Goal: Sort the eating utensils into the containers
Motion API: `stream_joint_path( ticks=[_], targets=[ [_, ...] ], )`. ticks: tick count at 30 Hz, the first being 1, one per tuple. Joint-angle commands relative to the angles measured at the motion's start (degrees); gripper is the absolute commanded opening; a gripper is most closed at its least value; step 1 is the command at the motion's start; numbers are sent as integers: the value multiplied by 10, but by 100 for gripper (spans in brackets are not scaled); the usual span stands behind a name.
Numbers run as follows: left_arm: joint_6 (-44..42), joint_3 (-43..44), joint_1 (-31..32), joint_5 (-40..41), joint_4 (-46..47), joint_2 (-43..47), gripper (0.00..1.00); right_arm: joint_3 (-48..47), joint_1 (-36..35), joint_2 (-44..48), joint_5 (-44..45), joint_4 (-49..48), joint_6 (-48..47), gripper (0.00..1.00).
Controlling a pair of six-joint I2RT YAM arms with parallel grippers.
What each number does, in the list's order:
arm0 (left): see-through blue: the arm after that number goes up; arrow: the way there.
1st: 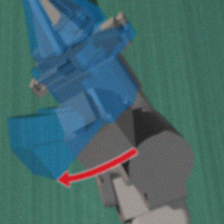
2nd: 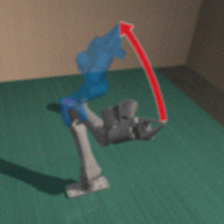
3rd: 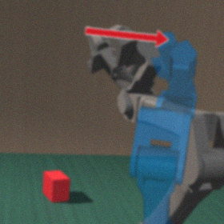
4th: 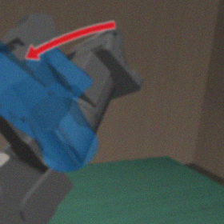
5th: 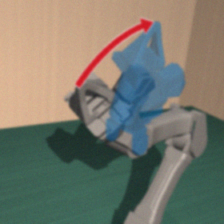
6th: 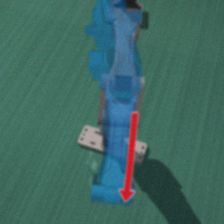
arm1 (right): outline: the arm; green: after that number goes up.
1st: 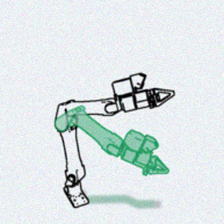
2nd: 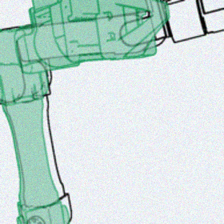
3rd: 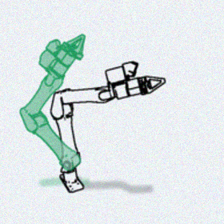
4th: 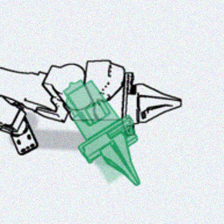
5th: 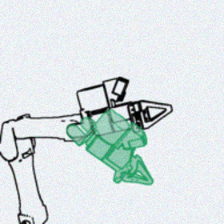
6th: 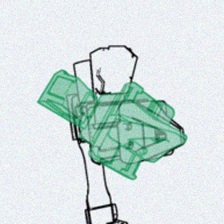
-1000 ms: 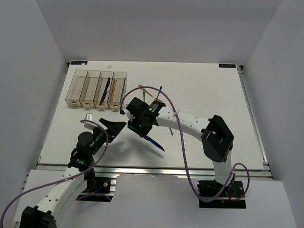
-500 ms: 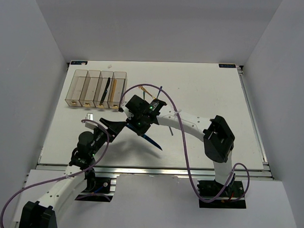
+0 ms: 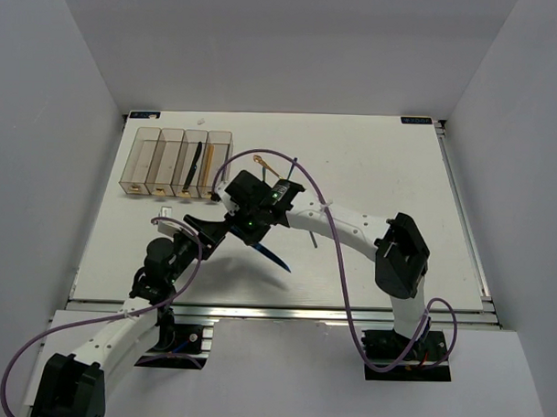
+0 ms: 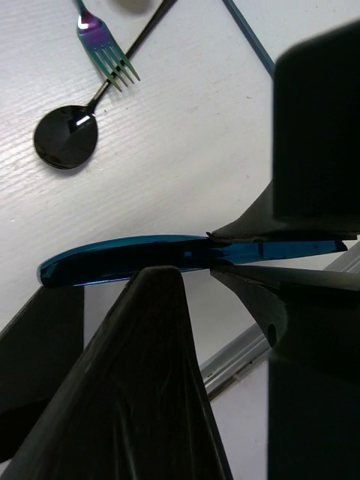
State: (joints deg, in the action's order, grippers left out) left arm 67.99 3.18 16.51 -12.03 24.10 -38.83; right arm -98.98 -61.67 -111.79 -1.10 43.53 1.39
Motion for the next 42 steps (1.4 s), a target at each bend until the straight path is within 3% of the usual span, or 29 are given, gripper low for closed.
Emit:
stream_joint_path(
  ticks=[1, 7, 10, 12, 17, 18, 20, 21, 25, 26, 27, 29, 34, 39, 40, 42],
  targets=[
    [2, -18, 1, 2, 16, -4, 83, -39, -4, 22, -7, -6, 7, 0],
    [8, -19, 2, 3, 35, -5, 77, -65, -13, 2, -12, 0, 8, 0],
    [9, -12, 2, 3, 39, -8, 64, -81, -14, -11, -14, 0, 12, 0],
    [9, -8, 3, 5, 44, -12, 50, -97, -15, -17, -20, 1, 12, 0],
    [7, -3, 3, 10, 49, -20, 32, -122, -17, -32, -24, 2, 17, 0],
    [4, -1, 3, 12, 46, -21, 21, -122, -16, -33, -24, 0, 18, 0],
    [-13, 11, 3, 22, 35, -23, 13, -114, -17, -29, -24, -5, 17, 0],
    [-20, 15, 3, 24, 31, -26, 2, -111, -16, -27, -24, -13, 18, 0],
    [-62, 71, 3, 59, -19, -35, 0, -83, -16, -10, -7, -24, 19, 2],
    [-94, 93, 3, 78, -83, -36, 0, -73, -15, -2, 7, -26, 23, 19],
    [-116, 122, 3, 105, -133, -41, 0, -59, -14, 20, 28, -31, 31, 85],
    [-187, 227, 1, 205, -271, -62, 0, 1, -2, 52, 70, -53, 39, 89],
    [-323, 456, -7, 336, -428, -222, 0, 153, 77, 220, 71, -141, 70, 89],
    [-497, 647, -59, 345, -438, -362, 0, 255, 132, 332, 53, -172, 71, 89],
    [-505, 674, -101, 316, -434, -408, 0, 264, 138, 339, 52, -172, 68, 89],
    [-547, 753, -130, 226, -412, -457, 0, 287, 144, 357, 50, -172, 63, 89]
  ],
)
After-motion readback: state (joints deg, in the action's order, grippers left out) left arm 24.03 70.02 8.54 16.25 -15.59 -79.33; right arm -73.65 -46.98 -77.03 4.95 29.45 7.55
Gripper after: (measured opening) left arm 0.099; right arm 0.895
